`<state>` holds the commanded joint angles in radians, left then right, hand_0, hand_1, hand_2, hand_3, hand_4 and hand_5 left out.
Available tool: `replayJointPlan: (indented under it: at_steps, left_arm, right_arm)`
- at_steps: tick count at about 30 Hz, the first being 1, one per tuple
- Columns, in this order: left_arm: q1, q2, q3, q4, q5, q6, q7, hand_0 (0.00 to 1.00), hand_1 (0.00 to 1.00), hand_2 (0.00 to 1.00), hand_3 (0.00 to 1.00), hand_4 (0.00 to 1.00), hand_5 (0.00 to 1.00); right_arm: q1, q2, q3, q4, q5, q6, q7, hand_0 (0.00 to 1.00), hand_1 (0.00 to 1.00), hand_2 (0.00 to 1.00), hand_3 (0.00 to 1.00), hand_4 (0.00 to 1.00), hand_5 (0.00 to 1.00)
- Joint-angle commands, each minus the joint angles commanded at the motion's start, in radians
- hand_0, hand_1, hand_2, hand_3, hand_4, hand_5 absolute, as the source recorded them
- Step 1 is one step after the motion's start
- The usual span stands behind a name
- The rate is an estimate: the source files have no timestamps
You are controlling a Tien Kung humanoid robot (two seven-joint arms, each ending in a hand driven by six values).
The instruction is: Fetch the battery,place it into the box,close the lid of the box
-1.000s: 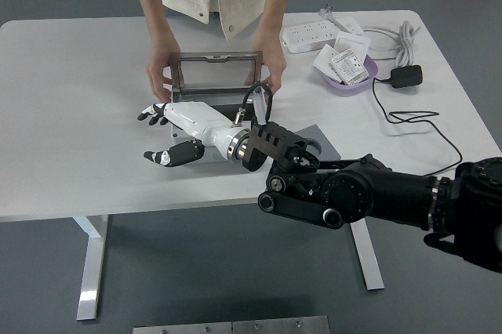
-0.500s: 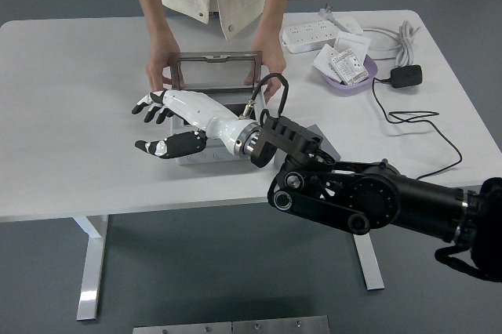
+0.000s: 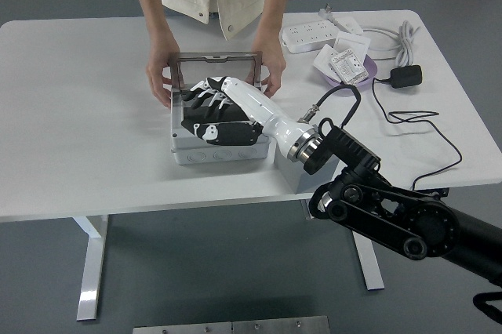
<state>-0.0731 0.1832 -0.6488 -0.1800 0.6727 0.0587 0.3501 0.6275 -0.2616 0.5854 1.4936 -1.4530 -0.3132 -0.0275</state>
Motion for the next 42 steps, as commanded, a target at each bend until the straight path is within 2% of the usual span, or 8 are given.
replayJointPlan:
  at_steps: [4,13,14,15,20,21,29,42]
  left_arm:
    - [-0.002,-0.003,0.005,0.0,-0.007,0.0,-0.004,0.659,0.752,0.715,0.79,0.656,0.271]
    - [0.001,-0.009,0.005,0.0,-0.01,0.0,-0.007,0.659,0.752,0.715,0.79,0.656,0.27]
    - [0.001,-0.009,0.006,0.0,-0.011,0.0,-0.007,0.659,0.752,0.715,0.79,0.656,0.27]
    - [0.001,-0.01,0.006,0.0,-0.011,0.0,-0.008,0.659,0.752,0.715,0.791,0.656,0.271]
    - [0.002,-0.011,0.006,0.0,-0.014,0.001,-0.011,0.659,0.752,0.715,0.791,0.656,0.271]
    - [0.002,-0.011,0.005,0.0,-0.014,0.001,-0.011,0.658,0.752,0.715,0.79,0.656,0.27]
    - [0.002,-0.01,0.004,0.0,-0.019,0.002,-0.014,0.659,0.751,0.715,0.792,0.657,0.271]
    - [0.002,-0.007,0.008,0.0,-0.03,0.002,-0.014,0.659,0.751,0.716,0.794,0.657,0.272]
  right_arm:
    - [-0.067,-0.012,0.065,0.019,0.012,-0.031,0.041,0.36,0.453,0.564,0.631,0.731,0.448]
    - [-0.245,-0.037,0.181,-0.017,0.223,-0.185,0.237,0.345,0.446,0.557,0.634,0.725,0.445]
    - [-0.262,-0.037,0.191,-0.022,0.256,-0.181,0.259,0.345,0.446,0.557,0.634,0.725,0.445]
    - [-0.279,-0.036,0.201,-0.028,0.297,-0.175,0.285,0.294,0.399,0.518,0.609,0.709,0.419]
    - [-0.351,-0.036,0.238,-0.032,0.481,-0.1,0.384,0.294,0.399,0.518,0.609,0.709,0.419]
    - [-0.362,-0.038,0.243,-0.029,0.517,-0.09,0.393,0.27,0.371,0.486,0.583,0.682,0.407]
    - [-0.388,-0.042,0.27,-0.031,0.693,-0.068,0.406,0.274,0.361,0.478,0.584,0.696,0.423]
    - [-0.368,-0.011,0.379,-0.124,0.622,-0.104,0.397,0.278,0.368,0.482,0.574,0.682,0.4]
